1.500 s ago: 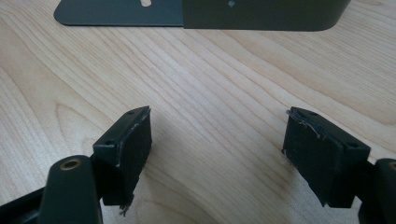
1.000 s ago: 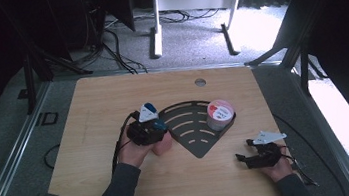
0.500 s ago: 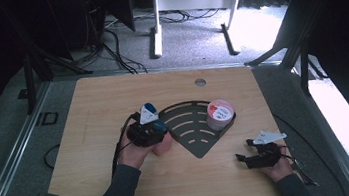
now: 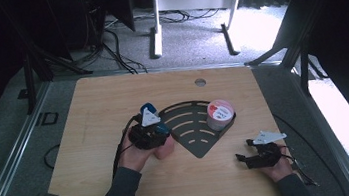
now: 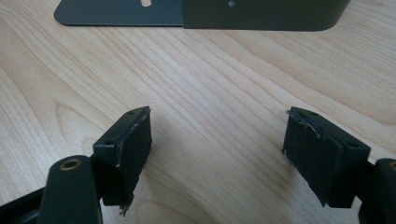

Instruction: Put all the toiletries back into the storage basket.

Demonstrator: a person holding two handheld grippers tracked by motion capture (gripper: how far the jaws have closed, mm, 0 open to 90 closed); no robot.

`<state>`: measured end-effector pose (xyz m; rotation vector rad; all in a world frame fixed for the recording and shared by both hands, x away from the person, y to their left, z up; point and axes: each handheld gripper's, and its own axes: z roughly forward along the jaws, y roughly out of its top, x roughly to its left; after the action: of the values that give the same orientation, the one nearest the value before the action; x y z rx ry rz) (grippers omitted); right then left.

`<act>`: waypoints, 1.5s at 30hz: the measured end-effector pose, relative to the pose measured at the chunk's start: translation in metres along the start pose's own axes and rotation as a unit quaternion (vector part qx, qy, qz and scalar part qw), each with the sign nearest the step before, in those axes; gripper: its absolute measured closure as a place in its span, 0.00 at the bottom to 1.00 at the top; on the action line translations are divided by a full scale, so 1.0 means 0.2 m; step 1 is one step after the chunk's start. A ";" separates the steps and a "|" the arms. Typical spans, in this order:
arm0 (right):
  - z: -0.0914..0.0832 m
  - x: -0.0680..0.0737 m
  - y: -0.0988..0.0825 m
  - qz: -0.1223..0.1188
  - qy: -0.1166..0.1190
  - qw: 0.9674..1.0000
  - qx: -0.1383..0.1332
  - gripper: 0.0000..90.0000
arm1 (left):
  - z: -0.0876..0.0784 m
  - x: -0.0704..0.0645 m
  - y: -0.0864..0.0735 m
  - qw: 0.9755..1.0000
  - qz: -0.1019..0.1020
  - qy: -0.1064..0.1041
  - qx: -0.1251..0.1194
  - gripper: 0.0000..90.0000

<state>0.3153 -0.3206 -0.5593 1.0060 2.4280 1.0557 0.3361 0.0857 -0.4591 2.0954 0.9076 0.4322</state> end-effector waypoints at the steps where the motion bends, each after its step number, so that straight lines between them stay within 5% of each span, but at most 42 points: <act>1: 0.00 0.00 0.00 0.000 0.000 1.000 0.000 0.26 | 0.00 0.00 0.00 1.000 0.000 -0.002 -0.001 0.58; 16: 0.00 0.00 0.00 0.001 0.000 1.000 0.000 0.26 | -0.04 -0.08 0.08 1.000 0.021 -0.021 -0.007 0.58; 45: 0.00 0.00 0.00 0.001 0.000 1.000 -0.001 0.26 | 0.02 -0.19 0.20 0.997 0.042 -0.057 -0.014 0.58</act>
<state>0.3153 -0.3205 -0.5594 1.0076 2.4268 1.0577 0.3304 0.0394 -0.4296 2.1160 0.7456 0.3632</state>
